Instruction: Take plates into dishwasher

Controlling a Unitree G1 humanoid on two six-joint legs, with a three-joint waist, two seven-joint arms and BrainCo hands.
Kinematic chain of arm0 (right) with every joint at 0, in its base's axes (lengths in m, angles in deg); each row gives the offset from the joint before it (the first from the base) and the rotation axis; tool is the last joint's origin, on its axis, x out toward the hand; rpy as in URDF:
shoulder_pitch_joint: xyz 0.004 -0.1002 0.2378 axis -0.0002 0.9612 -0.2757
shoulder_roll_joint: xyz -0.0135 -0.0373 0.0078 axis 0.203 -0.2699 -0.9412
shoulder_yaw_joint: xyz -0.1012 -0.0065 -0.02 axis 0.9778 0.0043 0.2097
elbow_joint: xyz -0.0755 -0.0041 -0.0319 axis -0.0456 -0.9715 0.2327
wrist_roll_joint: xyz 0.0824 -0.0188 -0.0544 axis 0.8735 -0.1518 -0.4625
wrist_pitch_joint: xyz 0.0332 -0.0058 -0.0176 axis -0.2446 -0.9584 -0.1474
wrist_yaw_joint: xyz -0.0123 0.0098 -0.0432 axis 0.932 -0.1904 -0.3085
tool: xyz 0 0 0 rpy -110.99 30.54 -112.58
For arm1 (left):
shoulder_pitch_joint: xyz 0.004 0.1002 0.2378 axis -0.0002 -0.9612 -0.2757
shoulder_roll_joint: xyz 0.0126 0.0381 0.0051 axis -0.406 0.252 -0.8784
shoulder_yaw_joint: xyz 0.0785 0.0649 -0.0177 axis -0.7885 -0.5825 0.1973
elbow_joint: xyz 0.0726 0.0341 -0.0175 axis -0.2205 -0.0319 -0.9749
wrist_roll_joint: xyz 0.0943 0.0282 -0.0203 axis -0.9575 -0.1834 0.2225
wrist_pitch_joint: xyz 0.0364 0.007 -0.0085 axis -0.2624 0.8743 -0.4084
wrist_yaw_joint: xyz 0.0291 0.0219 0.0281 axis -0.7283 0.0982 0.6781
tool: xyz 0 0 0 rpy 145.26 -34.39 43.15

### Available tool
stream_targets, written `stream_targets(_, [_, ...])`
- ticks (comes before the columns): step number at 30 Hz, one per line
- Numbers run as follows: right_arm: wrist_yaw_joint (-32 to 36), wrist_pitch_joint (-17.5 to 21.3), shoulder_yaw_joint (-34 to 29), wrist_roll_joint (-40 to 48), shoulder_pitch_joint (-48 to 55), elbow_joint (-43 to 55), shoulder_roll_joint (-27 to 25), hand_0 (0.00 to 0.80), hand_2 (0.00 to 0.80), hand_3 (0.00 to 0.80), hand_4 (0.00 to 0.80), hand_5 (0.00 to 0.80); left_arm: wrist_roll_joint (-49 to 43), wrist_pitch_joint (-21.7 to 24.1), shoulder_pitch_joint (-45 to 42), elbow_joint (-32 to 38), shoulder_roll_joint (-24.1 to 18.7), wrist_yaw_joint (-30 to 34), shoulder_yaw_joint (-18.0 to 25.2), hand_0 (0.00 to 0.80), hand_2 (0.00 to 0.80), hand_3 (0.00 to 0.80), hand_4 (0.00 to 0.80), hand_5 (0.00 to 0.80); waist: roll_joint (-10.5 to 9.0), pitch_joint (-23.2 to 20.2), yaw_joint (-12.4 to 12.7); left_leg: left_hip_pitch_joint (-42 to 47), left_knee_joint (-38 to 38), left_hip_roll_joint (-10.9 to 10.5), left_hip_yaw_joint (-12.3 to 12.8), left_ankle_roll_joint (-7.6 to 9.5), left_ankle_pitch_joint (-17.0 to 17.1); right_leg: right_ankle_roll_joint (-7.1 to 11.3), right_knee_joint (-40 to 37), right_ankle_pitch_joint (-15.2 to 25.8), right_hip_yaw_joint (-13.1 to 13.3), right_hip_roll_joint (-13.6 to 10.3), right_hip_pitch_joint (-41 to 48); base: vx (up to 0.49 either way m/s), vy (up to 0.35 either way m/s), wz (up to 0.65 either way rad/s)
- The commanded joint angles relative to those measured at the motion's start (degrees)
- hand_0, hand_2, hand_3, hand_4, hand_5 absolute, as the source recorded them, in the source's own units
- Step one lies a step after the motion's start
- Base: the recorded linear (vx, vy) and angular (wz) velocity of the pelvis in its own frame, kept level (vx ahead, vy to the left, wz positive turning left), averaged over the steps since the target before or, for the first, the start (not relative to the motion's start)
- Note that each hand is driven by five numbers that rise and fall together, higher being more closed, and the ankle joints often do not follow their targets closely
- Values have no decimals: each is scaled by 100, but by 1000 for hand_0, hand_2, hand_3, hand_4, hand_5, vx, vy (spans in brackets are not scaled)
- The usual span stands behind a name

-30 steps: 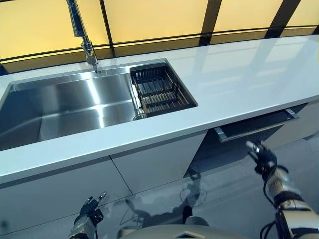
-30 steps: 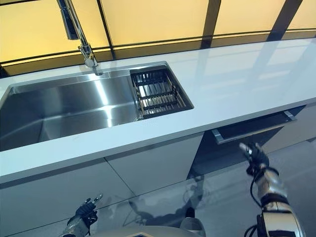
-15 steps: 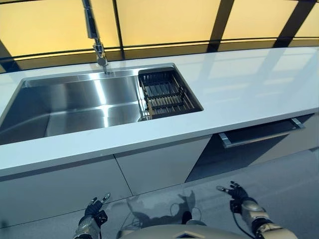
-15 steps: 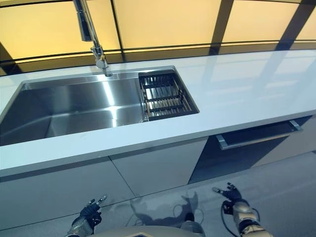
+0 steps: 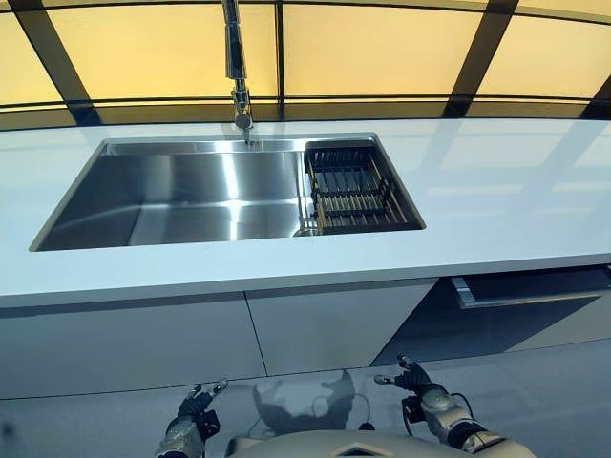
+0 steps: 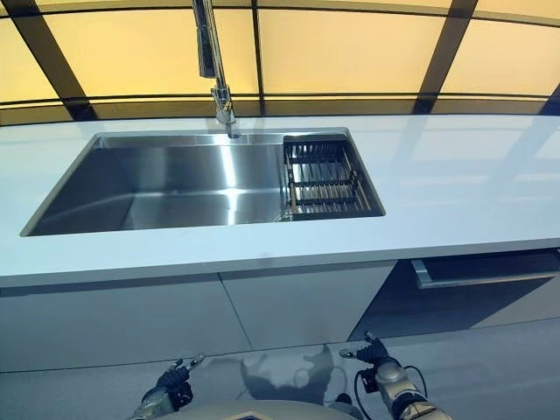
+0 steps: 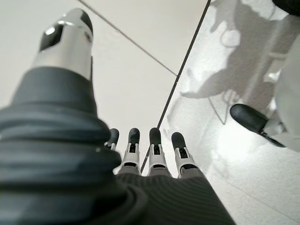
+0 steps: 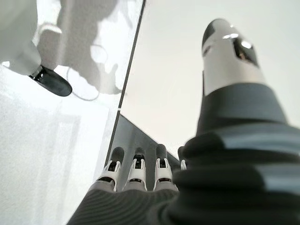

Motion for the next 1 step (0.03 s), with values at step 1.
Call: stream_targets(1, [14,23,118,82,-396,-127,-29,0,0,0,0,0,-61,118,481,-164,145,3,-193,0,0,0,0,0,-28,322,164,-197,75,-63,519,301,94,24,123,-488,142,46,415,0,0,0])
